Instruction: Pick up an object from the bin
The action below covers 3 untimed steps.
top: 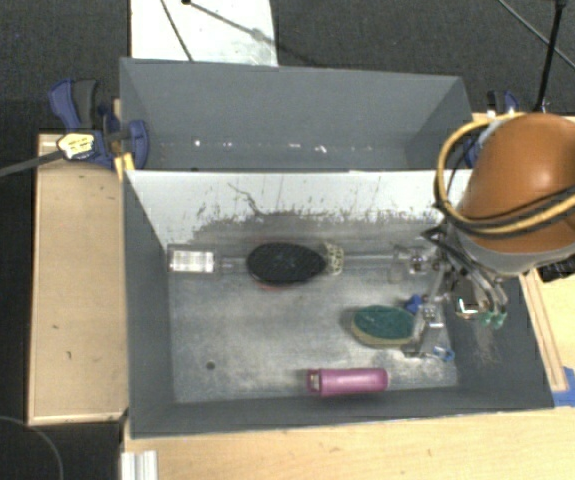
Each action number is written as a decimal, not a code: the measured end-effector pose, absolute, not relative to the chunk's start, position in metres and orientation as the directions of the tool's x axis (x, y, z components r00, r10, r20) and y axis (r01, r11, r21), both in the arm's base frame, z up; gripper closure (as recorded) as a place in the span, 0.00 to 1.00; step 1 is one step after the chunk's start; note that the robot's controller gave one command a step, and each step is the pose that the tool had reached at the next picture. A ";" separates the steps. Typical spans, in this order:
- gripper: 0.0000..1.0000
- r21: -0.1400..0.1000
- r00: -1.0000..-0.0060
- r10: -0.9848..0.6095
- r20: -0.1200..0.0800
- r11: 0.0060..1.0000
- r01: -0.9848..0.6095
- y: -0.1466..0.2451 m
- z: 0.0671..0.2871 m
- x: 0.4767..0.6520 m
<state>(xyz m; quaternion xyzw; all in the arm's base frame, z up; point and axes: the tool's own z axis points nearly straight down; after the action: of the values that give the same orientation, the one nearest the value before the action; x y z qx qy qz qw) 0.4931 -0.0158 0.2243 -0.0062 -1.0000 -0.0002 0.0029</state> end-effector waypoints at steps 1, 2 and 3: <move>0.00 -0.001 -0.999 0.041 -0.001 0.999 0.041 -0.024 0.089 0.501; 1.00 0.000 -0.999 0.038 -0.001 0.999 0.038 -0.024 0.092 0.500; 1.00 0.000 -0.999 0.035 -0.007 0.999 0.035 -0.025 0.149 0.488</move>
Offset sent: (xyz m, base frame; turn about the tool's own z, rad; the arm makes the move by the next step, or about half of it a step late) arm 0.0071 -0.0078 -0.1333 0.0336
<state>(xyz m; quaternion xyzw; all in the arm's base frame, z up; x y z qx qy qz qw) 0.4879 -0.0249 0.1494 -0.0177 -0.9998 0.0000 -0.0037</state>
